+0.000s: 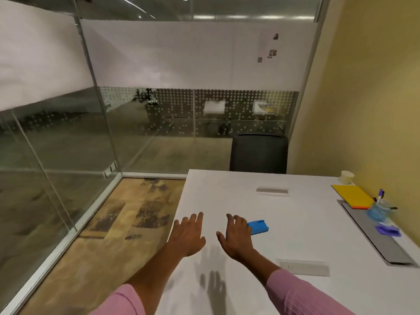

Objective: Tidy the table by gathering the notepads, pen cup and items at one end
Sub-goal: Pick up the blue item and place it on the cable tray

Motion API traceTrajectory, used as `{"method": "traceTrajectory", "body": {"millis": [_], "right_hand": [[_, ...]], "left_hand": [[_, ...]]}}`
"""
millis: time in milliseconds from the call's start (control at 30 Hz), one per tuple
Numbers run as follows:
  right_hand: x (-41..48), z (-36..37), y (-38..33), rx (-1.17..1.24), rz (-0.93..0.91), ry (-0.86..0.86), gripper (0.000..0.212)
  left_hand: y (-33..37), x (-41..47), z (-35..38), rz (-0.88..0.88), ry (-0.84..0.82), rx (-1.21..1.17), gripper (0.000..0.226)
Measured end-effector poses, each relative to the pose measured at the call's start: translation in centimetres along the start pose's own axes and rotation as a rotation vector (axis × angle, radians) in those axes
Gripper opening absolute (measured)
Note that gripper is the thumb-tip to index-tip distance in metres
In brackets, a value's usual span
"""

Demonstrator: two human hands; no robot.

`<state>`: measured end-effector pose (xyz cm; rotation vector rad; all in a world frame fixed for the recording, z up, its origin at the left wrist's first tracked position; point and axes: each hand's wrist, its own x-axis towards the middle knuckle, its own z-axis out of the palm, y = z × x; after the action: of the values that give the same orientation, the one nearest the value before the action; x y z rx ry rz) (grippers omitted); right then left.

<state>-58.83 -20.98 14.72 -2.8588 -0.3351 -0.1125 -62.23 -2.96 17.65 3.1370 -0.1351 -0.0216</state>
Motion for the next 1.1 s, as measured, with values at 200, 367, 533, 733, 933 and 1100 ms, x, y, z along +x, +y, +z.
{"method": "traceTrajectory", "body": {"millis": [200,367,533,733,933,1100], "right_hand": [[0.8,0.4,-1.2,0.009,0.191,0.042,0.071],[0.2,0.6,-0.6,0.007,0.319,0.054,0.069],[0.3,0.6,1.6,-0.057,0.416,0.044,0.071],[1.0,1.6,4.7,-0.138,0.505,-0.009,0.074],[3.5,3.1,8.0,-0.147,0.539,-0.036,0.074],[6.7,5.6,11.1,-0.161,0.497,-0.105,0.074]], "left_hand": [[-2.6,4.1,1.0,0.142,-0.038,-0.050,0.078],[-2.5,6.4,1.5,0.285,-0.063,-0.004,0.076],[-1.4,8.9,2.2,0.375,-0.072,0.032,0.074],[0.3,12.2,3.7,0.428,-0.113,0.032,0.071],[2.4,15.9,5.9,0.477,-0.148,0.062,0.069],[5.3,19.4,8.7,0.483,-0.177,0.046,0.069]]}}
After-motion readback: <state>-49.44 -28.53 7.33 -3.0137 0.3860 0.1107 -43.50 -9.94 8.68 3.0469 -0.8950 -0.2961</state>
